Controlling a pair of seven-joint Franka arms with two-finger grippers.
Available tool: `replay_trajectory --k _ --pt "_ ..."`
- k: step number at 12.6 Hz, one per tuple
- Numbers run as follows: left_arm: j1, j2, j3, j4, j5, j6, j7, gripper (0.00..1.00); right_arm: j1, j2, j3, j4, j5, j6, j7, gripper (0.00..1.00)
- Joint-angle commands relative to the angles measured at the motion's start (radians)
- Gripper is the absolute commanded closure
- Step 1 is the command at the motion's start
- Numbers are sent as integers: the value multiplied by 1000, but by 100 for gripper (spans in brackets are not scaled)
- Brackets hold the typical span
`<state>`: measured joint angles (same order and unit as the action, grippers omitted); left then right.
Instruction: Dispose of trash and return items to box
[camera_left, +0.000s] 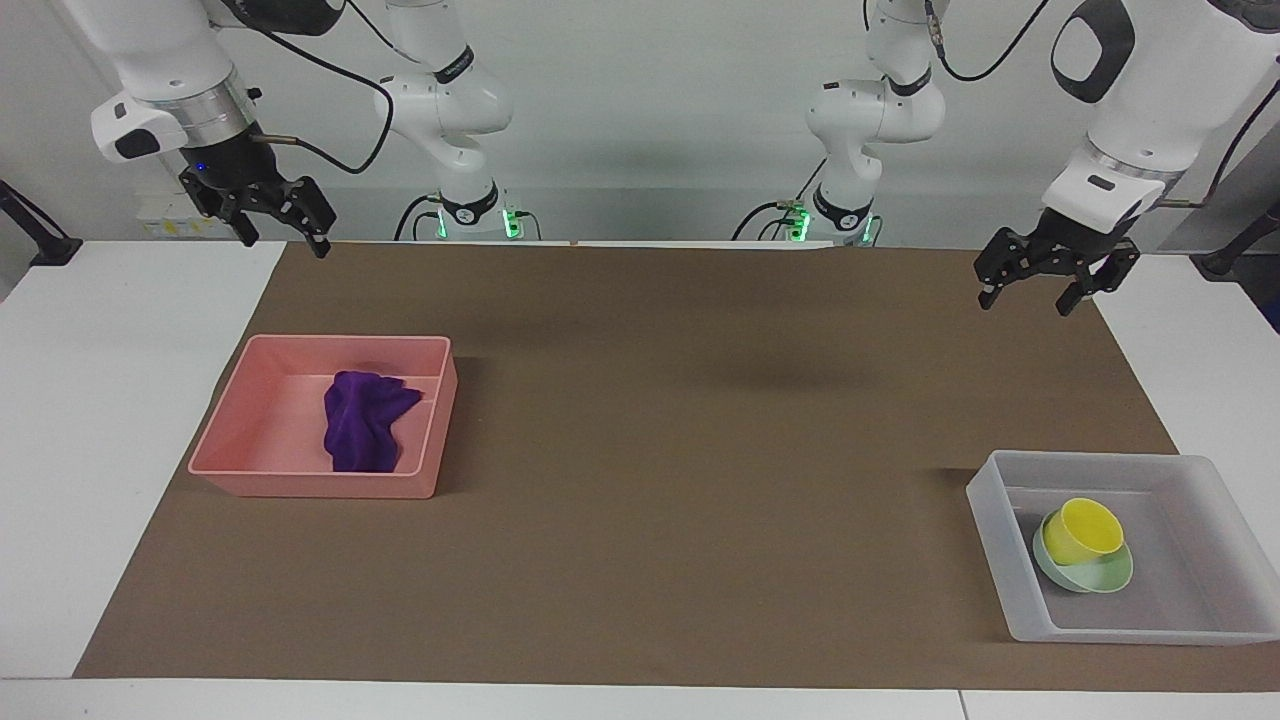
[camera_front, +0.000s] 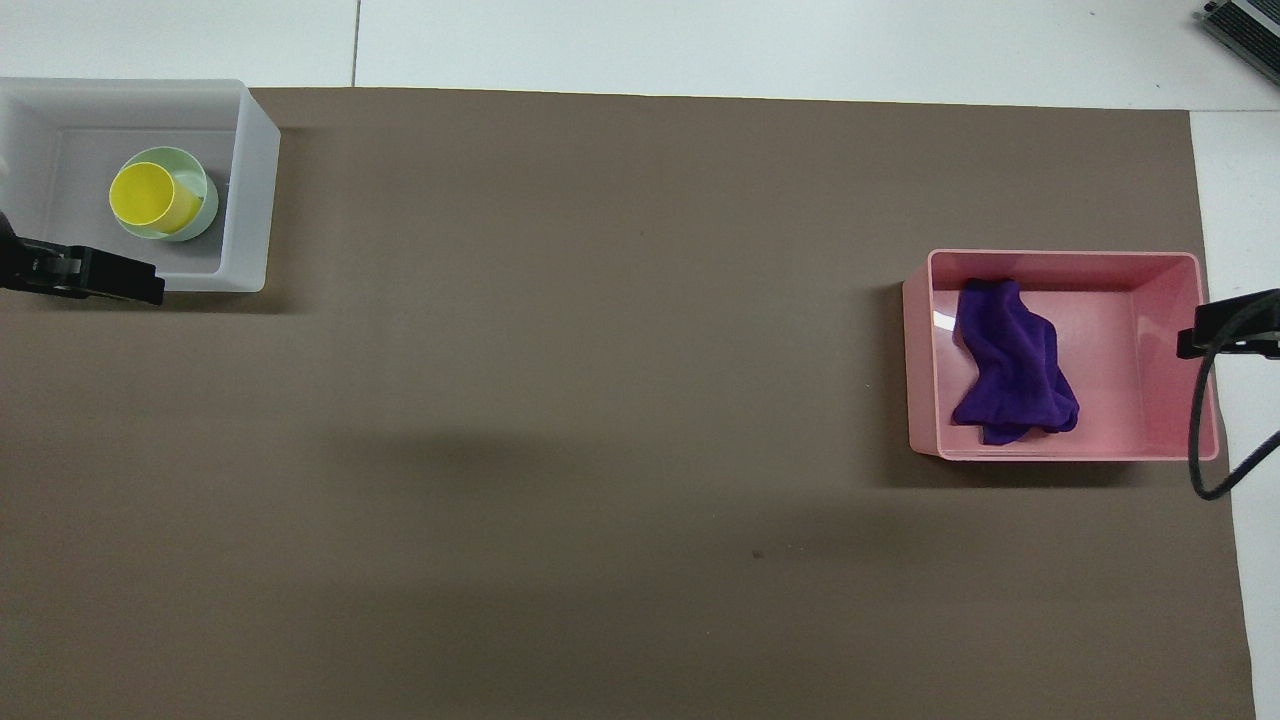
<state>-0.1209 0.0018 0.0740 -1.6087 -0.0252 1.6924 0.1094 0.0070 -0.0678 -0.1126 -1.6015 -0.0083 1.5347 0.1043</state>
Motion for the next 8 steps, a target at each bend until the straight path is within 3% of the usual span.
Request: replay_trajectory --k 1,8 --pt "6 -8 0 -7 18 -25 -11 0 -21 -21 14 -21 19 -5 -20 0" --pt "7 -37 1 -45 18 -34 -10 0 19 -26 2 -25 11 1 -20 0"
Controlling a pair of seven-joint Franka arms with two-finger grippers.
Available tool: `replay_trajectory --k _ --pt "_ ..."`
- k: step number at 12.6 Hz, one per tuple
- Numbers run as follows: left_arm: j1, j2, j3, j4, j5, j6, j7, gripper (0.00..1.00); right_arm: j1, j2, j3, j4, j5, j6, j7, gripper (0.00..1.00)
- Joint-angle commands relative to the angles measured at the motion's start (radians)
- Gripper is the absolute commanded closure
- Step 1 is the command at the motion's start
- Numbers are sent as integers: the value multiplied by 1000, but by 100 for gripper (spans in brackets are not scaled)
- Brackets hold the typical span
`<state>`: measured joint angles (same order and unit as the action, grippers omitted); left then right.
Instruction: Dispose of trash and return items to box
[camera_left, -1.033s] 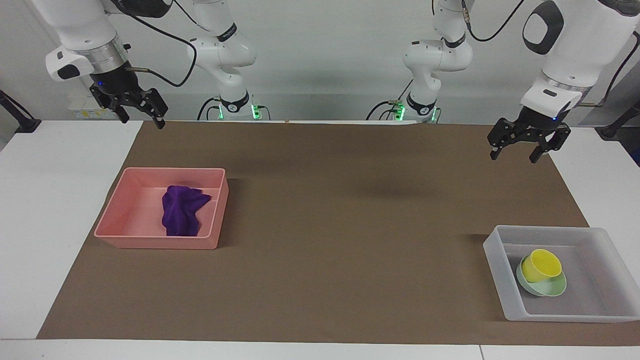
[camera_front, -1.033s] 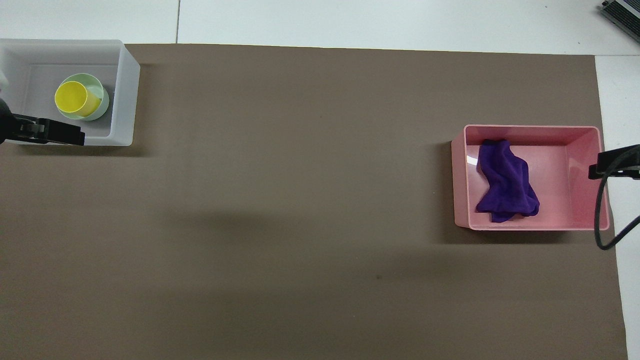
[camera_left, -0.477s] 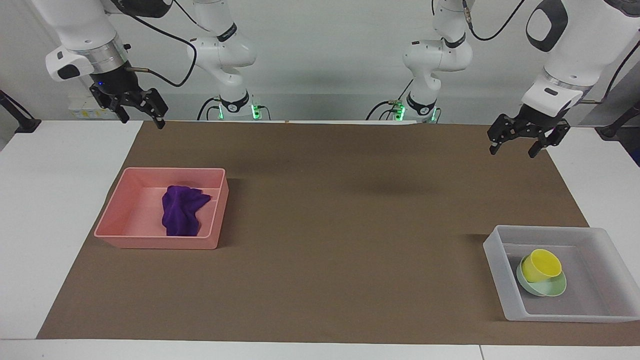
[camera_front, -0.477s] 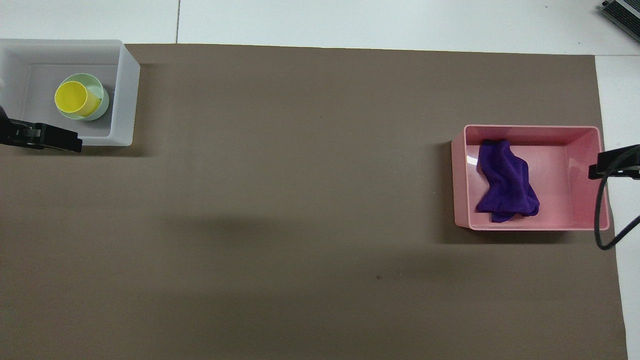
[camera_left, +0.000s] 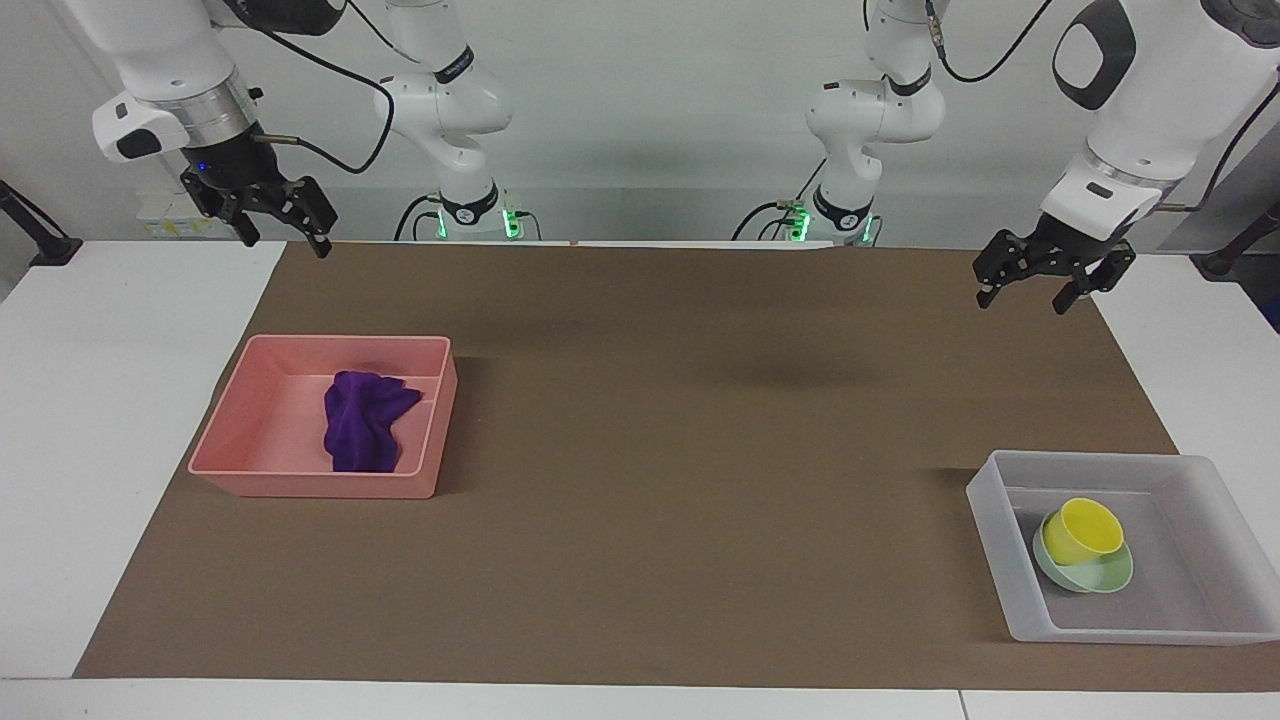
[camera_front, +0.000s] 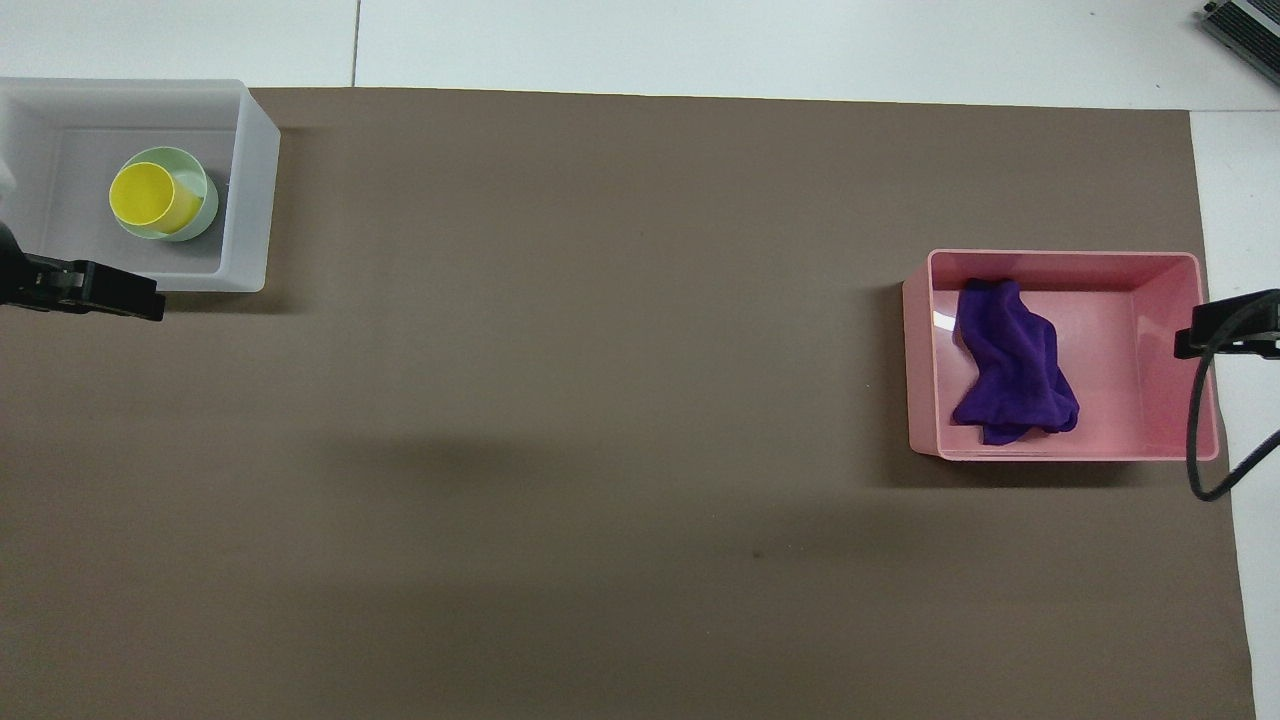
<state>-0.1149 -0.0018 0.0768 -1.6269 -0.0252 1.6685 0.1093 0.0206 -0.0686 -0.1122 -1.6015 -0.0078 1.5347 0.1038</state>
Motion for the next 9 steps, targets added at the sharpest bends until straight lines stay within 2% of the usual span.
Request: replay_trajectory --k 1,9 --pt "1 -33 -2 -27 18 -10 -10 0 12 -25 0 -25 9 1 -19 0" --pt "3 -35 0 -27 19 -9 -13 0 82 -25 -73 -25 5 4 -18 0"
